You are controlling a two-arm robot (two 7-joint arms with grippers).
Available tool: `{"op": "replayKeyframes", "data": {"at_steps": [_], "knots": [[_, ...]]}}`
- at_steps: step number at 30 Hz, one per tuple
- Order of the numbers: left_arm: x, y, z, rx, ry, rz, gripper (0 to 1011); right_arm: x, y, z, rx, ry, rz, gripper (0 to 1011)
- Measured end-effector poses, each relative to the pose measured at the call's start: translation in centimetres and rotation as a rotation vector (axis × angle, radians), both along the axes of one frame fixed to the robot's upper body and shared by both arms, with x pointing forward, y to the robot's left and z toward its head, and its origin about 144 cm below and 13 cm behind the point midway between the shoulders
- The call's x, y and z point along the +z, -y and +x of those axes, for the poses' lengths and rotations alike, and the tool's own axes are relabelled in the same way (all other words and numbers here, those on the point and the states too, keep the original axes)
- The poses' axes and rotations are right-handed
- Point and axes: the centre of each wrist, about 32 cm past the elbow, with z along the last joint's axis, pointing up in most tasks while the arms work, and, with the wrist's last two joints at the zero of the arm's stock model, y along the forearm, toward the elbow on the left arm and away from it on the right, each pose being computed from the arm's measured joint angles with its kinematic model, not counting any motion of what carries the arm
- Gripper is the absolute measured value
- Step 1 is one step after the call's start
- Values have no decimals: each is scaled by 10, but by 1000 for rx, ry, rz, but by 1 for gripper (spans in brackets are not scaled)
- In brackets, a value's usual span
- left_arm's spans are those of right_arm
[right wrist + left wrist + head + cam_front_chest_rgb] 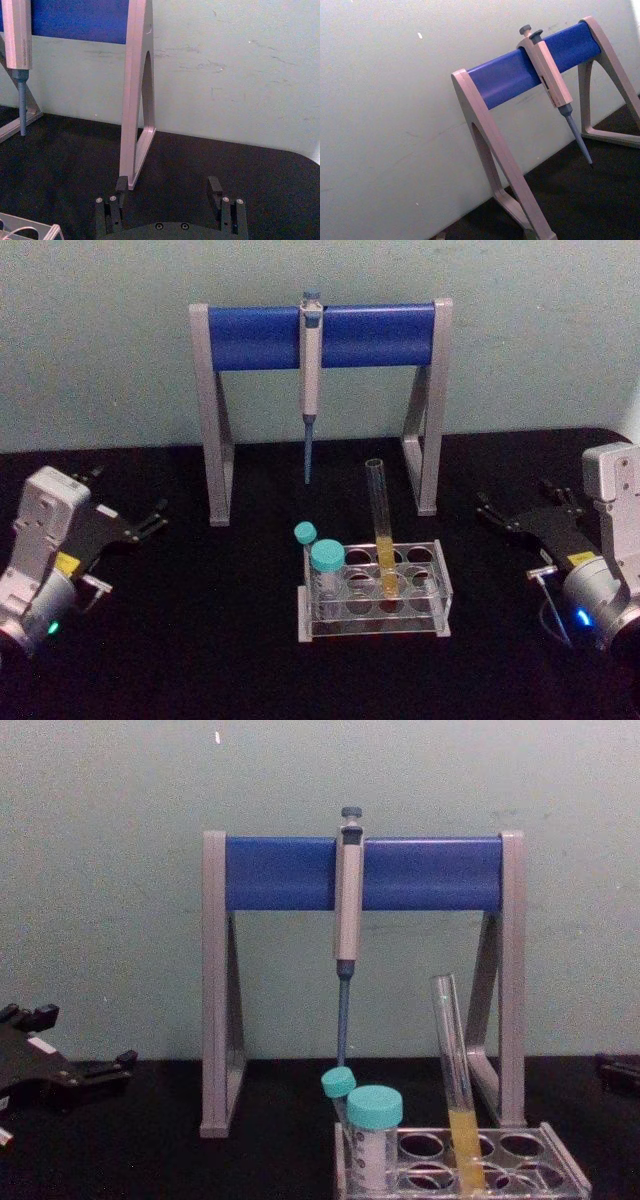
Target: Pick up the test tube from the test tube rack, shake it, then place it back into the test tube rack.
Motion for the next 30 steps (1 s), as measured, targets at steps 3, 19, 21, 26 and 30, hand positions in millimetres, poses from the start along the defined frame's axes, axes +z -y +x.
{"op": "replayKeyframes", "data": {"at_steps": [3,19,21,26,30], "knots": [[0,0,0,0,0,0,1001,0,0,0,0,0,0,1000],[0,0,0,0,0,0,1001,0,0,0,0,0,0,1000],[0,0,0,0,0,0,1001,0,0,0,0,0,0,1000],[0,0,0,0,0,0,1001,0,0,0,0,0,0,1000],[0,0,0,0,0,0,1001,0,0,0,0,0,0,1000]]}}
